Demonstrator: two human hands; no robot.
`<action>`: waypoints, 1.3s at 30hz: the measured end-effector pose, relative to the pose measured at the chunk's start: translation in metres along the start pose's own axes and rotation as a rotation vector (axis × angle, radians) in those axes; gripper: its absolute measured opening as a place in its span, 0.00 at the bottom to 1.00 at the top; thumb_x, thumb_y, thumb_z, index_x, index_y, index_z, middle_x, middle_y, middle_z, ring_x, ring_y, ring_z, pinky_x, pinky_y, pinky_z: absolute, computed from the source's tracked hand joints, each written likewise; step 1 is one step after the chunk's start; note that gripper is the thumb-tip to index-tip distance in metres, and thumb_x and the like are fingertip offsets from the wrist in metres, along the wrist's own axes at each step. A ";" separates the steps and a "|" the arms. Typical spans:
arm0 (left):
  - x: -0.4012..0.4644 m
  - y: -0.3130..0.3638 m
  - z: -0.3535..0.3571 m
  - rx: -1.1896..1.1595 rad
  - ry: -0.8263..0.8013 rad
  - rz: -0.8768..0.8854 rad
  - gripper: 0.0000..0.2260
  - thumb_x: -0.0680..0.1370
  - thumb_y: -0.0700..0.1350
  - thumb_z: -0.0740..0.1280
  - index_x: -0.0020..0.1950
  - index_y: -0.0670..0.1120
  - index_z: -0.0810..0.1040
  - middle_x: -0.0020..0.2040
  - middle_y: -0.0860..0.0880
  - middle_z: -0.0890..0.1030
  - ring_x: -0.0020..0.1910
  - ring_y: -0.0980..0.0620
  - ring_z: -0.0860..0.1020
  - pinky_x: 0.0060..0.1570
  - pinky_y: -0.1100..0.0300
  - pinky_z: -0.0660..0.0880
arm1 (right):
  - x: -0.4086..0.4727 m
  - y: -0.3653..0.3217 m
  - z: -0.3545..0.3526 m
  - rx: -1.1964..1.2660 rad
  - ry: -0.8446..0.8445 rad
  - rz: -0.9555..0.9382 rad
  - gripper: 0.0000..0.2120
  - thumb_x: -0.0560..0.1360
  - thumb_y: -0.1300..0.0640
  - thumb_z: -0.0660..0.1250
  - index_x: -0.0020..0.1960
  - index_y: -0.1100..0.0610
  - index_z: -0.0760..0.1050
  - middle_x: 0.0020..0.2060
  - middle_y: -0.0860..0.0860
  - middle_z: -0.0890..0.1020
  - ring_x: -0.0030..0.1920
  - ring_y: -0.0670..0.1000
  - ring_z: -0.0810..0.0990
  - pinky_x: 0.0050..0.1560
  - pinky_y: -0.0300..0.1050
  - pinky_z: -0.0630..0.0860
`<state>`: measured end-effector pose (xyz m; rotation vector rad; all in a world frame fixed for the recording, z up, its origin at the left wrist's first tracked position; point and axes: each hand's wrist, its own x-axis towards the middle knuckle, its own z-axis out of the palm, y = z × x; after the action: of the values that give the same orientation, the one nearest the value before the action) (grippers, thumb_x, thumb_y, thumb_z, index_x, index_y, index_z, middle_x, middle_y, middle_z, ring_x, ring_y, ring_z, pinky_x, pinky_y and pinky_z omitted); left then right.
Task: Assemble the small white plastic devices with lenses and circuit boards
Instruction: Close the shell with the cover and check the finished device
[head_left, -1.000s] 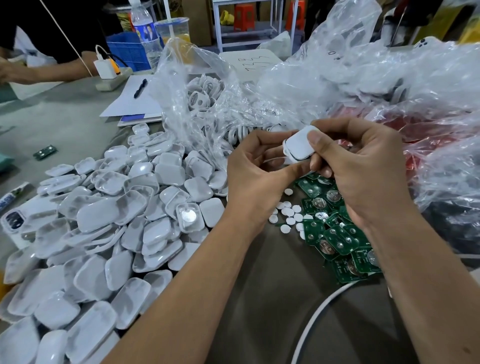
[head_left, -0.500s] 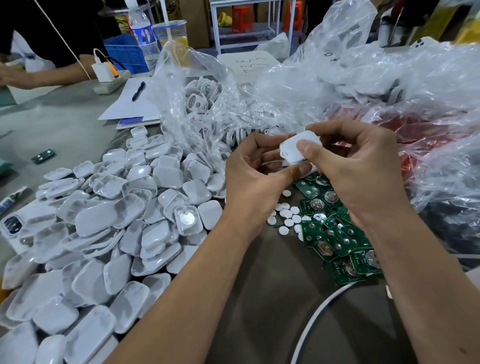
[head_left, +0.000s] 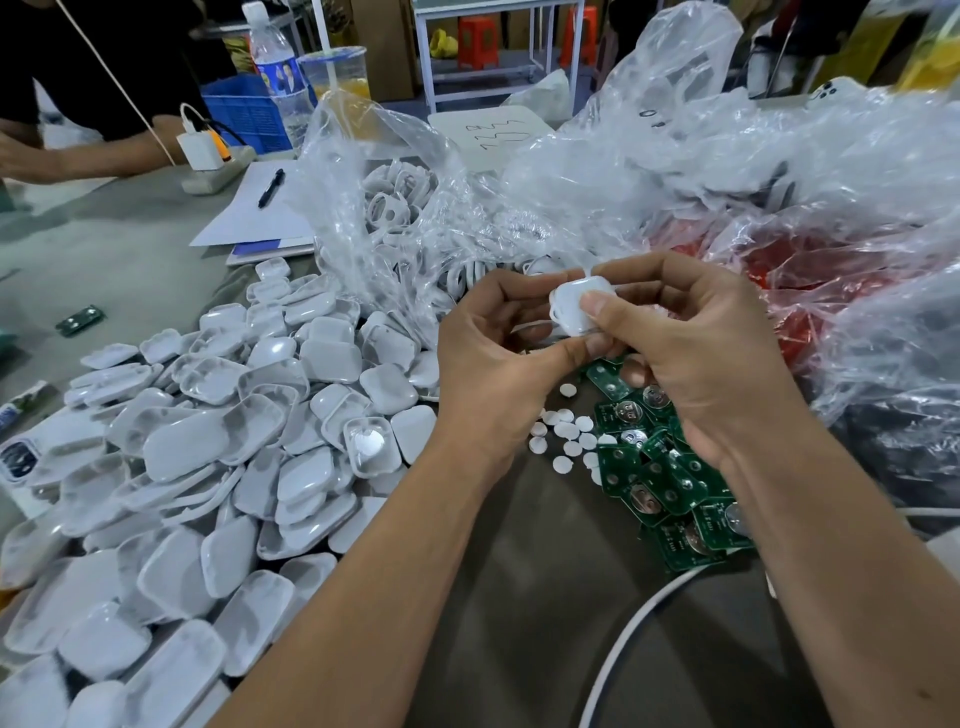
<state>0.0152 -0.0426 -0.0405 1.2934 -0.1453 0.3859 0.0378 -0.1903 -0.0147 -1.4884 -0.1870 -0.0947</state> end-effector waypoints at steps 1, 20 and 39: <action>0.000 0.001 0.000 0.006 -0.001 0.002 0.19 0.66 0.29 0.80 0.54 0.34 0.79 0.51 0.44 0.87 0.50 0.48 0.86 0.47 0.60 0.81 | 0.000 0.000 0.000 0.051 -0.025 0.025 0.10 0.73 0.63 0.78 0.54 0.58 0.84 0.42 0.55 0.85 0.34 0.50 0.80 0.26 0.37 0.72; 0.002 0.003 0.007 -0.200 0.187 -0.341 0.02 0.74 0.38 0.77 0.43 0.41 0.86 0.38 0.44 0.85 0.36 0.51 0.83 0.40 0.59 0.83 | 0.002 0.006 0.001 -0.217 0.059 -0.136 0.13 0.70 0.60 0.82 0.51 0.47 0.86 0.47 0.55 0.83 0.35 0.50 0.81 0.41 0.49 0.83; 0.002 0.001 0.005 -0.120 0.116 -0.255 0.03 0.77 0.38 0.74 0.44 0.43 0.83 0.40 0.45 0.82 0.41 0.51 0.81 0.46 0.57 0.81 | 0.000 0.005 0.002 -0.096 0.035 -0.068 0.12 0.70 0.64 0.81 0.51 0.53 0.85 0.41 0.52 0.86 0.33 0.48 0.83 0.35 0.41 0.80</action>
<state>0.0177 -0.0470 -0.0377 1.1512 0.0928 0.2294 0.0387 -0.1875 -0.0191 -1.5750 -0.2071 -0.1860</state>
